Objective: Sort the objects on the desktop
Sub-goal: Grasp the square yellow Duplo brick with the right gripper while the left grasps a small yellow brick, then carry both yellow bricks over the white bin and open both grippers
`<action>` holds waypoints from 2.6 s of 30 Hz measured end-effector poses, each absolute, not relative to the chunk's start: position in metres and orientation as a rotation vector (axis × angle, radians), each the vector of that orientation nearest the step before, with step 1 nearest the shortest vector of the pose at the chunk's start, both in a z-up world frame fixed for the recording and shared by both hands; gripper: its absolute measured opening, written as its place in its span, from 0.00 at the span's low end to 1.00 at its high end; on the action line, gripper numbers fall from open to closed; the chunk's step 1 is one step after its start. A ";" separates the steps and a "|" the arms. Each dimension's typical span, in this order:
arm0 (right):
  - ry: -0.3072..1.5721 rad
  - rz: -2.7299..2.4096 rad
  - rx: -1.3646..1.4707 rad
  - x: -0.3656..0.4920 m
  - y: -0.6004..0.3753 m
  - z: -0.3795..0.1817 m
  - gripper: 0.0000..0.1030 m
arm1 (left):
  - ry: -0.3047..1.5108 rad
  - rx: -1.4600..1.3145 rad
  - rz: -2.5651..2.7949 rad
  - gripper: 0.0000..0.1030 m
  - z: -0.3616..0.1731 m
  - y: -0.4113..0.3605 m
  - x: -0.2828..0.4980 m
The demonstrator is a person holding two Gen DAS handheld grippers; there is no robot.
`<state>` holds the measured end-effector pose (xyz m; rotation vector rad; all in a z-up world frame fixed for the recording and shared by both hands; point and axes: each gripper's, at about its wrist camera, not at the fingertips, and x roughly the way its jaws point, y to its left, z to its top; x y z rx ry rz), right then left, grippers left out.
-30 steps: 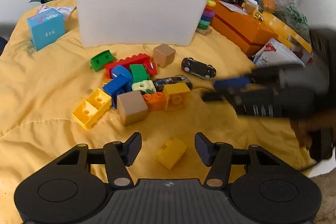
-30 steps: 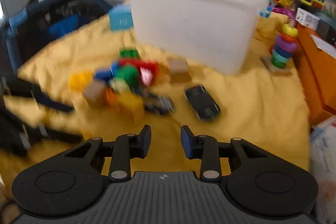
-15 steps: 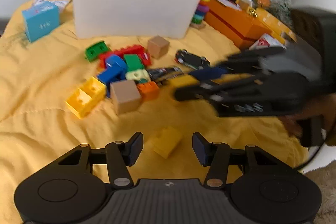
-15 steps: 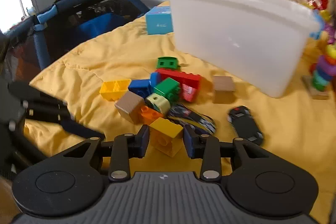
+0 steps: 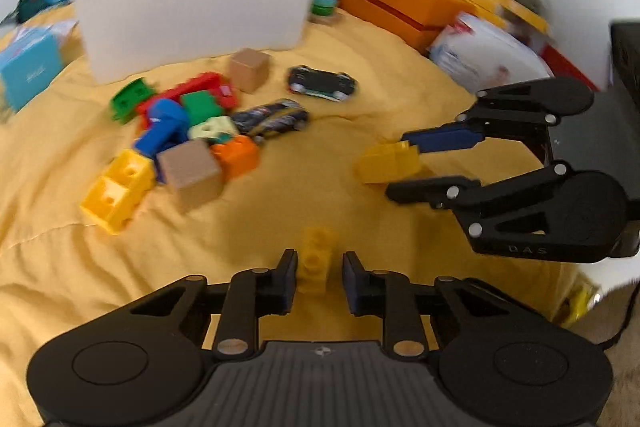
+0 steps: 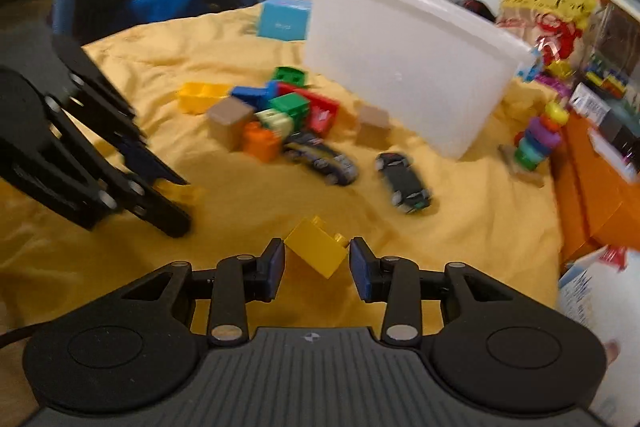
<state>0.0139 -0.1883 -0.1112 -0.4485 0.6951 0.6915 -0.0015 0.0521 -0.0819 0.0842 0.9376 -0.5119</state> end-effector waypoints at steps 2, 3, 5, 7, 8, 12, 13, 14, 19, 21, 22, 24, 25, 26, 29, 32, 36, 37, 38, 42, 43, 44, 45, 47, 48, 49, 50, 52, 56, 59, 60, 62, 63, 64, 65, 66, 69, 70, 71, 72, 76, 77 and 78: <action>0.731 0.701 -0.414 0.010 -0.190 -0.113 0.39 | 0.934 0.089 -0.519 0.25 -0.082 0.050 -0.004; 0.745 0.704 -0.395 0.008 -0.191 -0.113 0.39 | 0.932 0.086 -0.518 0.24 -0.081 0.051 -0.004; 0.757 0.698 -0.362 0.008 -0.195 -0.112 0.39 | 0.928 0.077 -0.510 0.21 -0.081 0.053 -0.004; 0.749 0.681 -0.328 0.009 -0.198 -0.107 0.47 | 0.923 0.073 -0.497 0.20 -0.079 0.054 -0.005; 0.743 0.672 -0.301 0.011 -0.200 -0.105 0.51 | 0.921 0.071 -0.493 0.20 -0.078 0.053 -0.005; 0.782 0.669 -0.223 0.025 -0.198 -0.108 0.54 | 0.913 0.079 -0.491 0.20 -0.078 0.049 -0.003; 0.797 0.666 -0.213 0.027 -0.196 -0.110 0.54 | 0.912 0.087 -0.491 0.20 -0.078 0.047 -0.004; 0.816 0.666 -0.201 0.030 -0.195 -0.114 0.54 | 0.913 0.093 -0.492 0.20 -0.078 0.045 -0.004; 0.833 0.681 -0.238 0.026 -0.185 -0.120 0.38 | 0.928 0.094 -0.483 0.20 -0.080 0.045 -0.005; 0.814 0.687 -0.289 0.023 -0.185 -0.118 0.34 | 0.929 0.092 -0.478 0.20 -0.080 0.045 -0.005; 0.810 0.685 -0.301 0.022 -0.186 -0.116 0.34 | 0.929 0.095 -0.475 0.20 -0.080 0.044 -0.005; 0.784 0.676 -0.327 0.021 -0.190 -0.110 0.34 | 0.929 0.098 -0.471 0.21 -0.081 0.044 -0.006; 0.758 0.669 -0.363 0.018 -0.190 -0.107 0.34 | 0.930 0.097 -0.469 0.21 -0.081 0.043 -0.005; 0.732 0.653 -0.418 0.016 -0.188 -0.106 0.34 | 0.930 0.098 -0.466 0.21 -0.081 0.043 -0.005; 0.685 0.641 -0.559 0.011 -0.182 -0.113 0.34 | 0.931 0.094 -0.459 0.21 -0.081 0.042 -0.005; 0.719 0.687 -0.524 0.011 -0.183 -0.118 0.36 | 0.931 0.091 -0.454 0.22 -0.080 0.042 -0.004; 0.759 0.706 -0.428 0.014 -0.190 -0.115 0.40 | 0.933 0.086 -0.446 0.23 -0.080 0.041 -0.003; 0.764 0.703 -0.393 0.017 -0.193 -0.113 0.42 | 0.933 0.085 -0.444 0.23 -0.080 0.041 -0.002; 0.767 0.697 -0.361 0.019 -0.196 -0.111 0.43 | 0.933 0.083 -0.443 0.23 -0.080 0.041 -0.001; 0.807 0.671 -0.247 0.032 -0.202 -0.111 0.47 | 0.936 0.084 -0.447 0.20 -0.080 0.040 0.002; 0.814 0.668 -0.248 0.033 -0.201 -0.113 0.47 | 0.941 0.090 -0.451 0.18 -0.080 0.039 0.002; 0.815 0.669 -0.258 0.033 -0.200 -0.115 0.47 | 0.941 0.096 -0.454 0.17 -0.080 0.038 0.002; 0.818 0.671 -0.269 0.033 -0.199 -0.117 0.46 | 0.940 0.102 -0.457 0.17 -0.080 0.038 0.001; 0.833 0.681 -0.294 0.031 -0.197 -0.123 0.37 | 0.941 0.102 -0.465 0.17 -0.080 0.038 0.001; 0.818 0.681 -0.308 0.029 -0.197 -0.124 0.35 | 0.939 0.098 -0.469 0.17 -0.079 0.039 0.001; 0.820 0.684 -0.326 0.030 -0.197 -0.122 0.35 | 0.936 0.091 -0.475 0.17 -0.077 0.040 0.000; 0.823 0.682 -0.332 0.031 -0.197 -0.120 0.35 | 0.930 0.088 -0.478 0.17 -0.074 0.041 -0.001; 0.810 0.669 -0.321 0.034 -0.201 -0.113 0.35 | 0.908 0.089 -0.479 0.17 -0.064 0.043 -0.002; 0.754 0.644 -0.266 0.044 -0.211 -0.089 0.35 | 0.835 0.064 -0.471 0.17 -0.034 0.050 0.002; 0.685 0.625 -0.246 0.055 -0.216 -0.067 0.35 | 0.767 0.030 -0.469 0.17 -0.003 0.059 0.016; 0.653 0.622 -0.253 0.060 -0.216 -0.057 0.35 | 0.753 0.013 -0.479 0.17 0.006 0.063 0.023; 0.561 0.606 -0.283 0.071 -0.215 -0.037 0.35 | 0.713 0.017 -0.484 0.17 0.025 0.070 0.039; 0.514 0.593 -0.300 0.078 -0.215 -0.028 0.35 | 0.694 0.039 -0.478 0.17 0.033 0.073 0.048; 0.482 0.583 -0.312 0.085 -0.214 -0.020 0.35 | 0.676 0.060 -0.472 0.17 0.042 0.075 0.057; 0.448 0.571 -0.322 0.095 -0.213 -0.011 0.35 | 0.656 0.076 -0.467 0.17 0.052 0.077 0.067; 0.419 0.559 -0.325 0.103 -0.212 -0.004 0.35 | 0.632 0.088 -0.463 0.17 0.062 0.078 0.076; 0.344 0.543 -0.313 0.128 -0.207 0.019 0.35 | 0.557 0.109 -0.453 0.17 0.095 0.082 0.111; 0.329 0.538 -0.303 0.137 -0.203 0.025 0.35 | 0.537 0.123 -0.451 0.17 0.103 0.082 0.121; 0.322 0.536 -0.290 0.146 -0.200 0.032 0.35 | 0.519 0.134 -0.445 0.17 0.111 0.083 0.133; 0.320 0.536 -0.271 0.156 -0.197 0.037 0.35 | 0.510 0.139 -0.435 0.17 0.118 0.083 0.145; 0.328 0.513 -0.214 0.195 -0.183 0.051 0.35 | 0.500 0.133 -0.407 0.17 0.129 0.084 0.192; 0.336 0.503 -0.204 0.203 -0.180 0.053 0.35 | 0.502 0.142 -0.394 0.17 0.127 0.083 0.204; 0.343 0.498 -0.189 0.213 -0.178 0.052 0.35 | 0.510 0.150 -0.382 0.17 0.123 0.082 0.213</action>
